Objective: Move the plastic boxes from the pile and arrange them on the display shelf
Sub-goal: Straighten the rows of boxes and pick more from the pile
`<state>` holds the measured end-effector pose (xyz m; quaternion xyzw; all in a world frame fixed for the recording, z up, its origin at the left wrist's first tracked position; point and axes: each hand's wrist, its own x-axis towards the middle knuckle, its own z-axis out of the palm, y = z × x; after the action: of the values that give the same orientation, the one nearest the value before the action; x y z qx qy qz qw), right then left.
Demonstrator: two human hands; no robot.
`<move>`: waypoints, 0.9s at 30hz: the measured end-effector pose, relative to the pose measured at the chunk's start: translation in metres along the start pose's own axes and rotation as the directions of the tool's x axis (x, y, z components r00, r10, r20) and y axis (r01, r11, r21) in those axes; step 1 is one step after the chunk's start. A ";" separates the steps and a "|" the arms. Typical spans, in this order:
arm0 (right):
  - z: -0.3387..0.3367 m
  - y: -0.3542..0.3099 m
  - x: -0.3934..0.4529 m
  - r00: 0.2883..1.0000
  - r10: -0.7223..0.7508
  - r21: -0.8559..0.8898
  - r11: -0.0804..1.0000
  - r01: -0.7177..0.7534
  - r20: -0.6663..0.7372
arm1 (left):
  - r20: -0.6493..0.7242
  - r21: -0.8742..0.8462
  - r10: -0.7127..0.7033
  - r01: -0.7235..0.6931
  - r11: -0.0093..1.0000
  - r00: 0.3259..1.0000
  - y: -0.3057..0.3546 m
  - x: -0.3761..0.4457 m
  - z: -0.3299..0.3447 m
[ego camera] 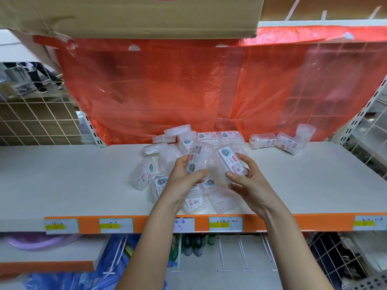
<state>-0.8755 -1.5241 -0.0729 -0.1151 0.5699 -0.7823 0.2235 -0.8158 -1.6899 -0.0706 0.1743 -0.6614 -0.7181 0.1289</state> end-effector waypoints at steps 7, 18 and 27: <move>0.006 0.003 0.010 0.996 -0.060 -0.217 0.973 0.074 0.073 | 0.016 0.130 0.079 -0.081 0.988 0.997 0.014 -0.008 -0.035; 0.074 -0.015 0.058 0.922 -0.139 -0.666 0.654 0.360 0.362 | -0.123 0.494 0.181 -0.098 0.864 0.976 0.056 -0.017 -0.150; 0.206 0.015 0.068 0.741 -0.173 -0.658 0.361 0.661 0.649 | -0.225 0.710 0.246 -0.014 0.704 0.943 0.073 -0.067 -0.287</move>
<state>-0.8424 -1.7339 -0.0258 -0.5441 0.7548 -0.3627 0.0509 -0.6377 -1.9280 -0.0112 0.2702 -0.8662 -0.3674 0.2044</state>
